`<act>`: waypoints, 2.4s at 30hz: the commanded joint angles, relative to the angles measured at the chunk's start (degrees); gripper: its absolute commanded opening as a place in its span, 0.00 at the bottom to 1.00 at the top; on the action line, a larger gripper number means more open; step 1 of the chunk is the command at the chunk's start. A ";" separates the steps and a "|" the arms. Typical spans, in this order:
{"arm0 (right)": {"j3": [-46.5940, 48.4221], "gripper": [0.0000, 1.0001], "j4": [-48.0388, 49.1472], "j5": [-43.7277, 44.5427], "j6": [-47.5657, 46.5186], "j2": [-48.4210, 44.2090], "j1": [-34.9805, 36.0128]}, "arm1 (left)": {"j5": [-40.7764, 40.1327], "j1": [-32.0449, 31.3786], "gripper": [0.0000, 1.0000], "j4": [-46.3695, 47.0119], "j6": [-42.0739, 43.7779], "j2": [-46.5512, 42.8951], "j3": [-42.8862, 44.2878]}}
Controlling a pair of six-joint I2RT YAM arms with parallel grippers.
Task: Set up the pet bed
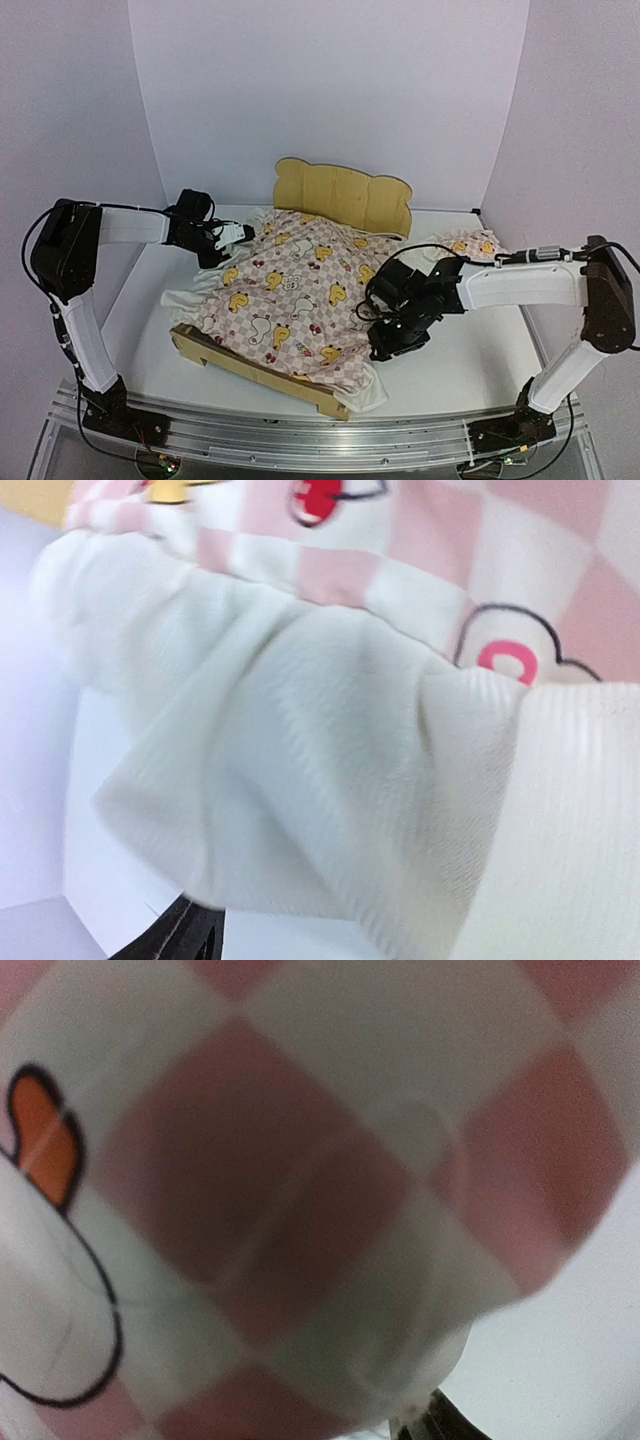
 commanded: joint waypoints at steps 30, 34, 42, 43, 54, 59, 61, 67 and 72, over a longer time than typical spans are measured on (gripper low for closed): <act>4.50 0.68 8.03 6.88 -29.40 -23.91 -23.25 | 10.60 19.10 0.64 -38.00 -11.00 -25.24 -0.55; 10.00 0.69 13.45 -4.05 -29.81 -16.87 -30.26 | 10.40 19.10 0.63 -39.46 -12.77 -28.20 -6.85; 18.30 0.65 14.78 -16.58 -30.29 -5.75 -33.46 | 6.41 19.10 0.63 -37.10 -11.26 -28.66 -13.75; 18.46 0.60 14.80 -16.43 -30.07 -4.92 -33.52 | 6.40 19.10 0.63 -36.13 -10.90 -28.51 -14.94; 9.77 0.15 15.21 -3.87 -21.30 -14.64 -33.49 | 11.19 11.21 0.62 -18.13 -13.74 -18.11 -13.18; 2.72 0.12 8.89 1.28 -14.86 -24.74 -32.62 | 14.14 7.03 0.62 -17.29 -14.40 -5.52 0.68; -0.24 0.13 5.82 3.03 -11.52 -28.31 -31.98 | 14.95 6.27 0.62 -16.73 -14.36 -0.78 6.45; -1.60 0.36 -7.08 7.01 -1.73 -33.08 -27.34 | 15.95 4.75 0.63 -15.24 -15.53 12.05 23.85; 9.04 0.61 -22.89 18.02 0.54 -33.80 -25.98 | 15.53 4.93 0.66 -16.13 -16.86 15.75 30.88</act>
